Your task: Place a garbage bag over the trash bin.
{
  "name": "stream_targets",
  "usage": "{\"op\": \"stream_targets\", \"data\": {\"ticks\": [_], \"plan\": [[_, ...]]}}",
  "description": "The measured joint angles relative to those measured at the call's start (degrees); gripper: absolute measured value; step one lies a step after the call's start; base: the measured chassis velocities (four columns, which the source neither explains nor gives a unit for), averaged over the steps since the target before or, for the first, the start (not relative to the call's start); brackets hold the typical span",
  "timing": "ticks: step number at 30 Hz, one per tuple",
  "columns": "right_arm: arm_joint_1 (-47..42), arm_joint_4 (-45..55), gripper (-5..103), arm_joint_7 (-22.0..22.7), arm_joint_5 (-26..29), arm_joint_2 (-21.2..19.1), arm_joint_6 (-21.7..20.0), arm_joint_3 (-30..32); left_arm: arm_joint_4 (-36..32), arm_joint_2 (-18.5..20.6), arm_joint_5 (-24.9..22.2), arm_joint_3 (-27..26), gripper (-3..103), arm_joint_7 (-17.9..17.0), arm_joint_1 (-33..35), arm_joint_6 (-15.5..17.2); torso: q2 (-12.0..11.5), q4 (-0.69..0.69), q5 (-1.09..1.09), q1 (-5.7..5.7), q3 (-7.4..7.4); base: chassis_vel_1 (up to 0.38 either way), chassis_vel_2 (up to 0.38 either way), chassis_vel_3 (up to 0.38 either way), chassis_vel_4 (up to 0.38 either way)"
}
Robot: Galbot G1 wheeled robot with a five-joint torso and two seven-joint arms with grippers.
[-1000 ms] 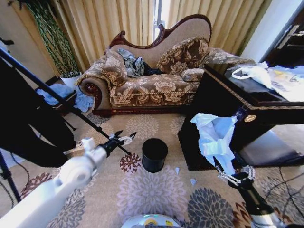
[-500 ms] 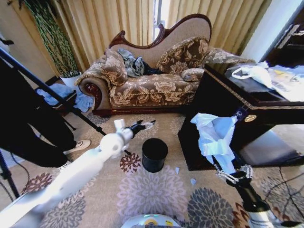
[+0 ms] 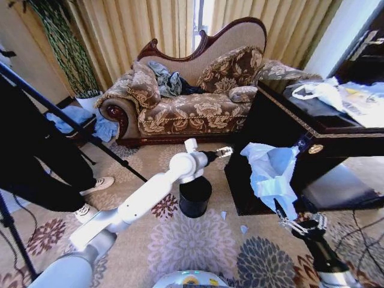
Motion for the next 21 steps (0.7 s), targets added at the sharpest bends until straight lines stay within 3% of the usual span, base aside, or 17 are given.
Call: {"op": "stream_targets", "data": {"ticks": [4,7,21], "plan": [[0.3,-0.6,100,0.0,0.0,0.1,0.0,-0.1,1.1,-1.6,-0.6,0.9,101,0.5,-0.9,1.6,0.0,-0.02,0.00,0.00,0.00,0.000,0.000,0.000,0.000],[0.4,-0.7,100,0.0,-0.2,0.3,0.0,-0.5,3.2,-3.9,-1.6,1.5,97,0.5,-1.9,2.6,0.0,-0.02,0.01,0.00,0.00,0.000,0.000,0.000,0.000],[0.5,-2.1,100,-0.3,-0.3,0.8,0.8,-0.3,8.8,-10.0,-5.2,2.9,98,1.8,-4.2,3.8,0.0,-0.02,0.00,0.00,0.00,0.000,0.000,0.000,0.000]]}}
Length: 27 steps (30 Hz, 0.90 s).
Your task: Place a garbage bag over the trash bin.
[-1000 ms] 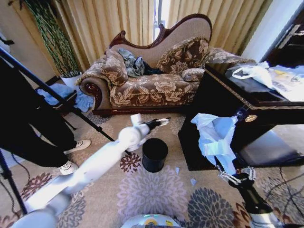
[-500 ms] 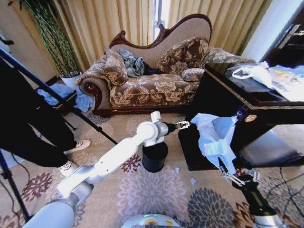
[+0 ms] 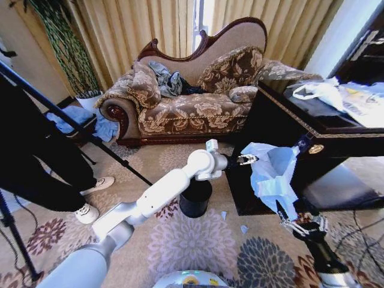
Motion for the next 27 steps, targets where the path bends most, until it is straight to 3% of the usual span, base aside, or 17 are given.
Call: {"op": "stream_targets", "data": {"ticks": [15,21,27], "plan": [[1.1,0.4,100,0.5,-0.2,-0.1,-0.8,-0.8,9.2,-7.9,0.2,0.1,97,1.0,-1.1,0.4,0.0,0.00,0.00,0.00,0.00,0.000,0.000,0.000,0.000],[1.1,0.3,100,0.5,-0.2,0.0,-0.8,-0.8,10.1,-8.1,1.1,0.3,97,0.8,-0.4,0.4,0.0,0.00,0.00,0.00,0.00,0.000,0.000,0.000,0.000],[0.6,-0.1,100,0.2,-0.2,0.1,-0.6,-0.9,13.6,-10.2,3.2,0.6,96,1.1,0.2,3.7,0.0,-0.01,0.00,0.00,0.00,0.000,0.000,0.000,0.000]]}}
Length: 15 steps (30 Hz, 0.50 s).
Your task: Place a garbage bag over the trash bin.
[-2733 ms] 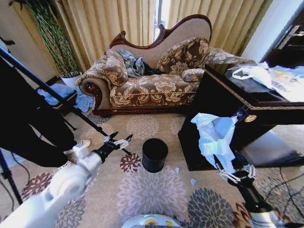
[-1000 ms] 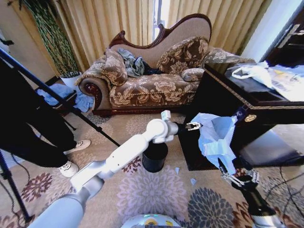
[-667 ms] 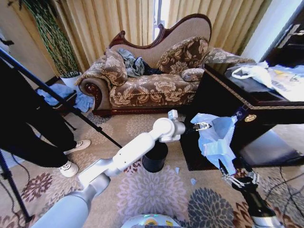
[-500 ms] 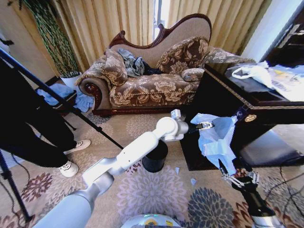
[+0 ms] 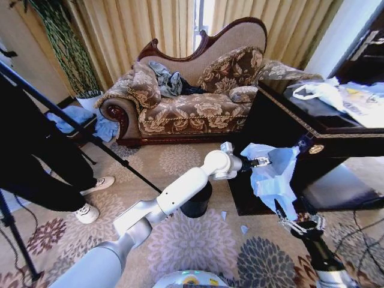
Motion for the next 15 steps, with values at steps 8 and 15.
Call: {"op": "stream_targets", "data": {"ticks": [8,15], "plan": [[0.1,0.0,100,0.0,-0.2,0.2,0.1,-0.4,4.1,-1.1,1.0,-0.5,83,0.4,-0.2,1.3,0.0,0.02,0.00,0.00,0.00,0.000,0.000,0.000,0.000],[0.2,-0.4,100,0.0,-0.2,0.2,0.3,-0.4,3.4,-1.0,1.1,-0.2,55,0.6,0.5,0.8,0.0,0.01,0.00,0.00,0.00,0.000,0.000,0.000,0.000]]}}
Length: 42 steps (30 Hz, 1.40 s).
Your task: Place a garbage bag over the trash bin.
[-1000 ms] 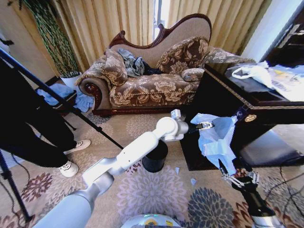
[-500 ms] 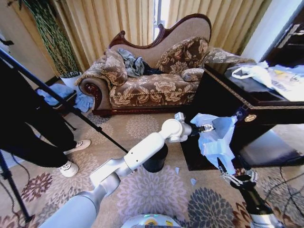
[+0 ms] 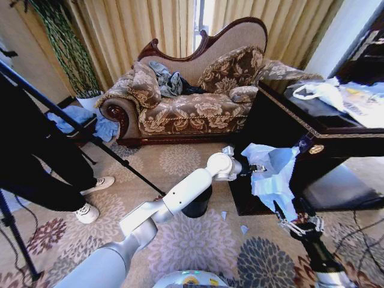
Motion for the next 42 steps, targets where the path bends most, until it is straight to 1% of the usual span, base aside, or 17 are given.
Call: {"op": "stream_targets", "data": {"ticks": [1,2,5,8,12,14,15,17,23,26,28,30,31,34,35,40,42], "plan": [[0.0,-0.1,100,0.0,0.0,0.0,0.0,0.0,-0.1,0.0,0.2,0.0,50,0.5,0.1,0.0,0.0,0.00,0.00,0.00,0.00,0.000,0.000,0.000,0.000],[0.0,-0.1,100,0.0,0.0,0.0,0.0,0.0,-0.1,0.0,0.2,0.0,50,0.5,0.1,0.0,0.0,0.00,0.00,0.00,0.00,0.000,0.000,0.000,0.000],[0.0,-0.3,100,-0.1,0.0,0.1,0.3,-0.1,-0.5,0.0,0.7,0.1,33,2.6,0.2,0.4,0.0,0.00,0.00,0.00,0.00,0.000,0.000,0.000,0.000],[0.0,-0.3,100,-0.1,0.0,0.1,0.3,-0.1,-0.6,0.1,0.7,0.1,28,2.8,0.1,0.5,0.0,0.00,0.00,0.00,0.00,0.000,0.000,0.000,0.000],[-0.1,-0.3,100,-0.1,0.0,0.0,0.4,0.1,-0.6,0.1,0.9,0.0,6,2.9,0.5,0.4,0.0,0.00,0.00,0.00,0.00,0.000,0.000,0.000,0.000],[-0.1,-0.3,100,-0.1,0.0,0.0,0.4,0.1,-0.6,0.1,0.9,0.0,6,3.0,0.6,0.3,0.0,0.00,0.00,0.00,0.00,0.000,0.000,0.000,0.000],[-0.1,-0.3,100,-0.1,0.0,0.0,0.4,0.1,-0.6,0.1,0.9,0.0,2,3.0,0.7,0.2,0.0,0.00,0.00,0.00,0.00,0.000,0.000,0.000,0.000],[-0.1,-0.3,100,-0.1,0.1,0.0,0.4,0.1,-0.8,0.1,1.0,0.0,0,3.0,1.0,-0.1,0.0,0.00,0.00,0.00,0.00,0.000,0.000,0.000,0.000],[-0.2,-0.3,100,-0.1,0.1,0.0,0.4,0.2,-2.6,1.4,1.4,-0.7,0,2.7,2.0,-0.6,0.0,-0.01,0.00,0.00,0.00,0.000,0.000,0.000,0.000],[-0.1,-0.1,100,0.1,0.3,-0.4,0.4,0.3,-6.7,4.5,1.6,-2.4,0,1.7,4.1,-0.7,0.0,-0.01,-0.01,0.00,0.00,0.000,0.000,0.000,0.000],[-0.1,-0.1,100,0.1,0.3,-0.4,0.3,0.3,-7.4,5.2,1.6,-2.8,0,1.5,4.6,-0.7,0.0,0.00,-0.01,0.00,0.00,0.000,0.000,0.000,0.000],[0.0,0.1,100,0.1,0.2,-0.6,0.2,0.3,-10.9,8.2,1.8,-4.3,0,0.8,6.9,-0.7,0.0,0.01,-0.01,0.00,0.00,0.000,0.000,0.000,0.000],[0.0,0.1,100,0.1,0.2,-0.6,0.2,0.3,-10.9,8.2,1.8,-4.3,0,0.8,6.9,-0.7,0.0,0.01,-0.01,0.00,0.00,0.000,0.000,0.000,0.000],[0.0,0.5,100,0.2,0.0,-0.8,0.0,-0.1,-14.4,11.7,1.7,-6.3,0,0.2,9.8,-0.7,0.0,0.01,-0.02,0.00,0.00,0.000,0.000,0.000,0.000],[0.0,0.5,100,0.2,0.0,-0.8,0.0,-0.1,-14.4,11.7,1.7,-6.3,0,0.2,9.8,-0.7,0.0,0.01,-0.02,0.00,0.00,0.000,0.000,0.000,0.000],[0.0,1.3,100,0.4,-0.4,-1.0,-0.4,-0.2,-20.2,16.6,1.2,-10.2,0,-0.4,14.5,-0.7,0.0,-0.01,-0.02,0.00,0.00,0.000,0.000,0.000,0.000],[0.0,1.4,100,0.5,-0.4,-1.1,-0.5,-0.2,-21.4,17.5,0.9,-10.8,0,-0.6,15.2,-0.8,0.0,0.00,-0.03,0.00,0.00,0.000,0.000,0.000,0.000]]}}
